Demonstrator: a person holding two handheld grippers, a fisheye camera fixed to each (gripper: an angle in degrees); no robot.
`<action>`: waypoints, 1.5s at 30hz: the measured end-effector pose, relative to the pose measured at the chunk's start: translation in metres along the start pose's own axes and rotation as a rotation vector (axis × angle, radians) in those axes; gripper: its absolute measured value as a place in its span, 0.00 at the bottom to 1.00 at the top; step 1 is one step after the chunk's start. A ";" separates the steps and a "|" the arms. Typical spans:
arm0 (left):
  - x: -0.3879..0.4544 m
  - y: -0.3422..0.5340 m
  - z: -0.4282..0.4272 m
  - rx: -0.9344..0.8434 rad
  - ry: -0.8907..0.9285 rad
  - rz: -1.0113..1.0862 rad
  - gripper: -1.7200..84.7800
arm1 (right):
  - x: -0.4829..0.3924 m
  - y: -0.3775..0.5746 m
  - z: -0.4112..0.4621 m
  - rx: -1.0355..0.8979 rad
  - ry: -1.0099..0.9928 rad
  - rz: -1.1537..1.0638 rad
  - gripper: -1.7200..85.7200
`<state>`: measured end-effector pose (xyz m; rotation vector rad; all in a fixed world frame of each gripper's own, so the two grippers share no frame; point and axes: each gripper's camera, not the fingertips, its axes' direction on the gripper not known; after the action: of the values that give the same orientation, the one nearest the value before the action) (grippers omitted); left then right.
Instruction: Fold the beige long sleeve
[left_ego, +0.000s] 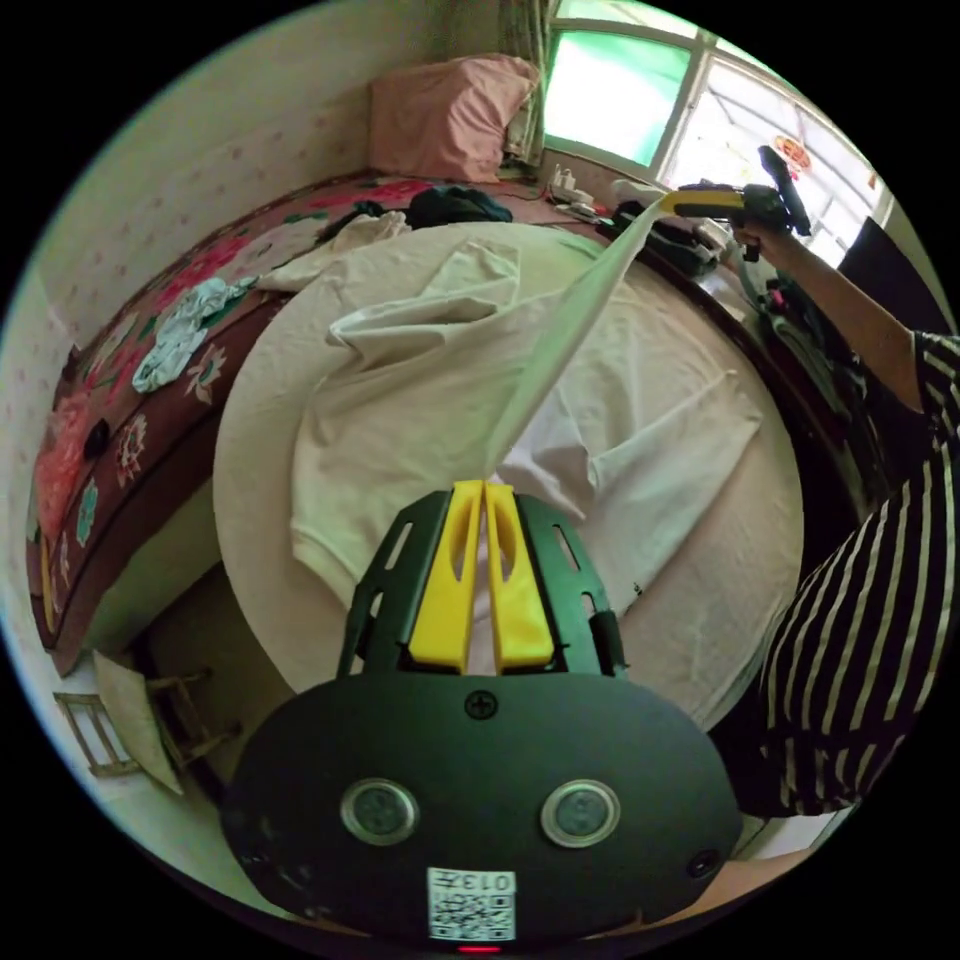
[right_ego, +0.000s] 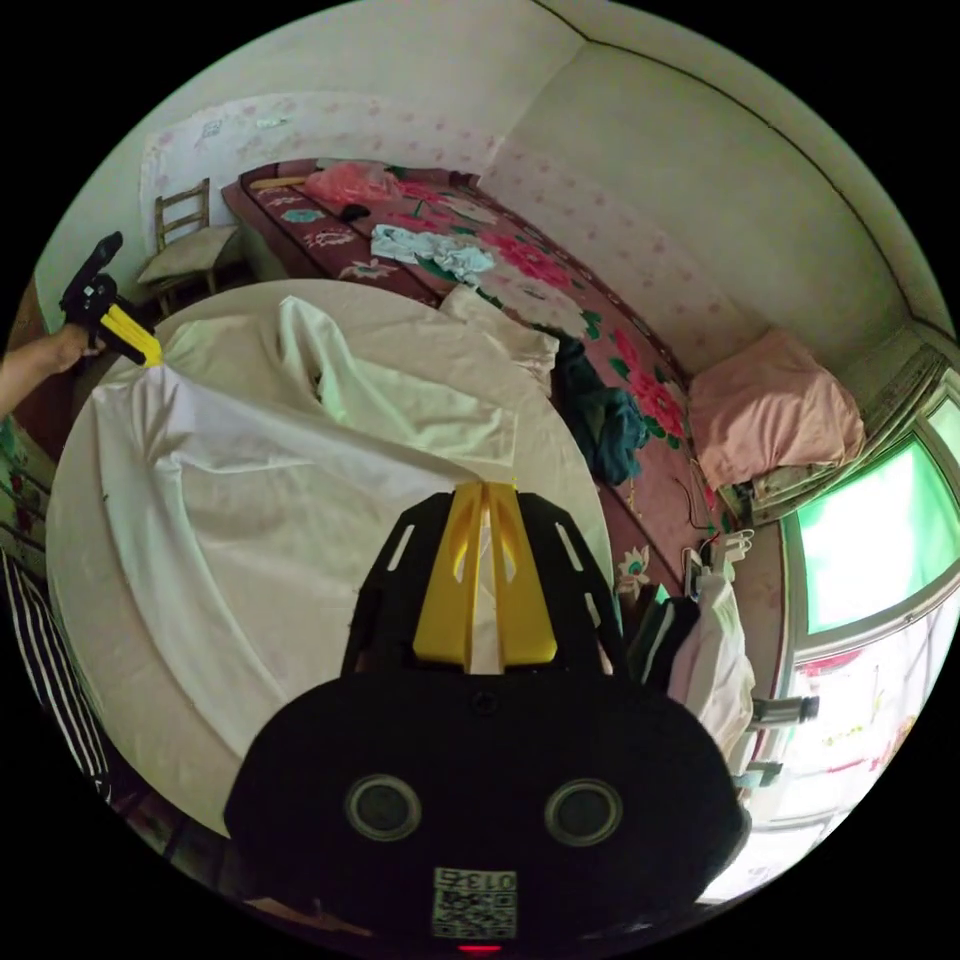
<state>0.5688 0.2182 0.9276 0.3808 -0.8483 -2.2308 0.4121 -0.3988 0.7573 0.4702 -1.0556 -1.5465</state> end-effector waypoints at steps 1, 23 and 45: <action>0.008 0.003 -0.006 0.000 -0.020 0.029 0.02 | -0.003 0.006 -0.006 0.011 0.001 0.008 0.02; 0.090 0.071 0.029 -0.158 -0.069 0.127 0.04 | -0.159 0.206 0.008 -0.464 -0.023 0.139 0.08; -0.001 0.062 0.045 -0.180 -0.069 -0.064 0.02 | -0.136 -0.075 0.180 -0.244 -0.828 -0.080 0.04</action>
<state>0.5795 0.2062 1.0022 0.2498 -0.6713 -2.3698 0.2665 -0.2105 0.7553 -0.3454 -1.4380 -1.9657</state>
